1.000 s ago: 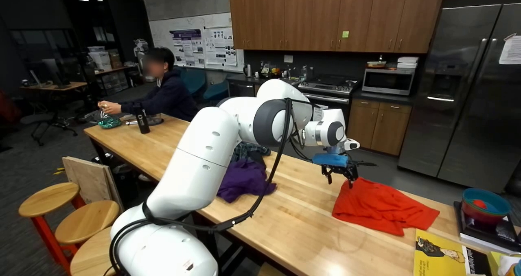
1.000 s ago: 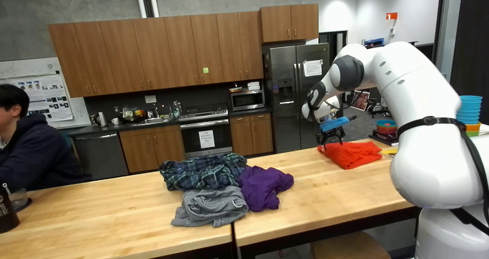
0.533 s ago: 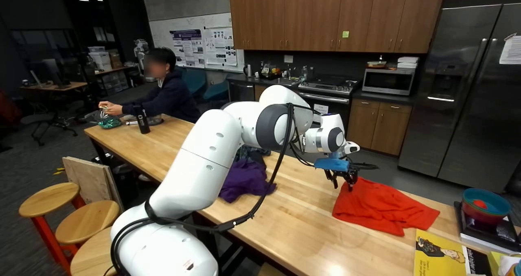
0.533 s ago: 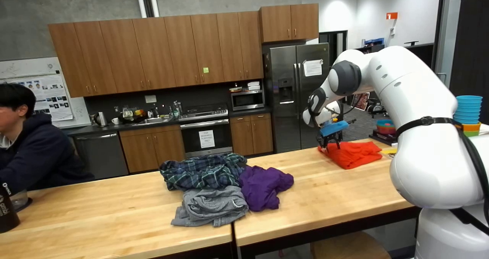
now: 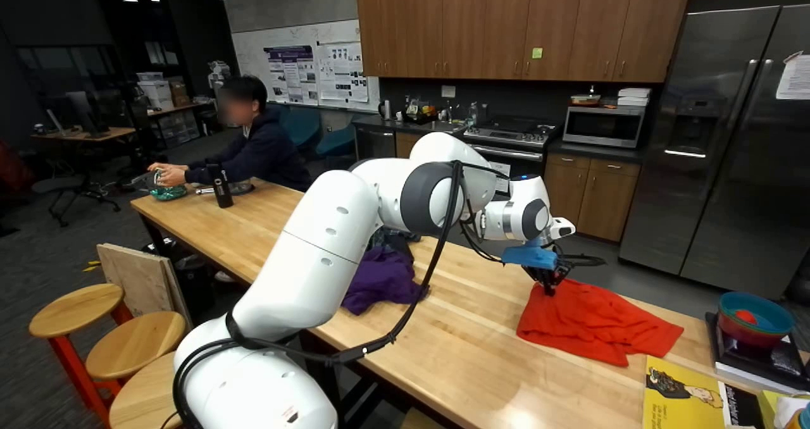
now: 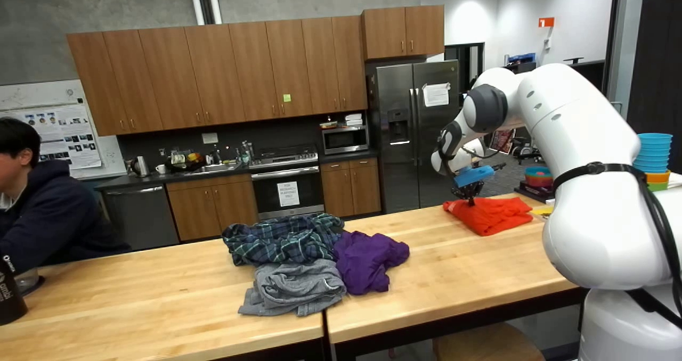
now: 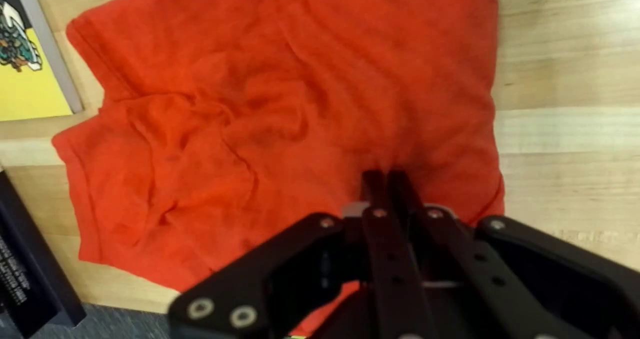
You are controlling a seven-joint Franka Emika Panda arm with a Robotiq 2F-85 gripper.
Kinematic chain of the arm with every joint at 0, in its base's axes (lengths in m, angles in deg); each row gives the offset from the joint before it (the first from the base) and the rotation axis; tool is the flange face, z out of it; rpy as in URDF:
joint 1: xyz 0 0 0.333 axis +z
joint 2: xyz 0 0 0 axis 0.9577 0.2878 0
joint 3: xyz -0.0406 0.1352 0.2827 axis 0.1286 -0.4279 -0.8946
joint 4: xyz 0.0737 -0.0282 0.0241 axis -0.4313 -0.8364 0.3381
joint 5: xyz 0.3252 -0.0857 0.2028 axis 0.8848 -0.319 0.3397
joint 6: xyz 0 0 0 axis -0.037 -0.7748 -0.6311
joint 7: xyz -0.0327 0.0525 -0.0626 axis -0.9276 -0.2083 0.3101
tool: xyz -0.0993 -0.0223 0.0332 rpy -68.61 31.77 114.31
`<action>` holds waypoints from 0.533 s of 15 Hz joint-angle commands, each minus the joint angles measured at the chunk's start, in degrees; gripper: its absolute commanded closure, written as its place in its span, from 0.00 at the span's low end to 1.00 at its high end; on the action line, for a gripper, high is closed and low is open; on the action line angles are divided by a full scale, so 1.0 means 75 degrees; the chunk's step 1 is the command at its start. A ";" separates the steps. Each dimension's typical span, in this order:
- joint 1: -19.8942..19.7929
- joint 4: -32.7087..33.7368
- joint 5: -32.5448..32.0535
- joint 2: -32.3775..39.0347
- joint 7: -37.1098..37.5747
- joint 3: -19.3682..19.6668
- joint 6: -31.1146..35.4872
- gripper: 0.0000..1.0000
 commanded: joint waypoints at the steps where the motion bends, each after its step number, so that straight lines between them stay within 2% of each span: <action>1: 0.0057 0.0045 0.0093 -0.0081 0.0120 0.0008 0.0203 1.00; 8: 0.0040 0.0475 0.0501 0.0048 0.0238 -0.0189 0.0289 1.00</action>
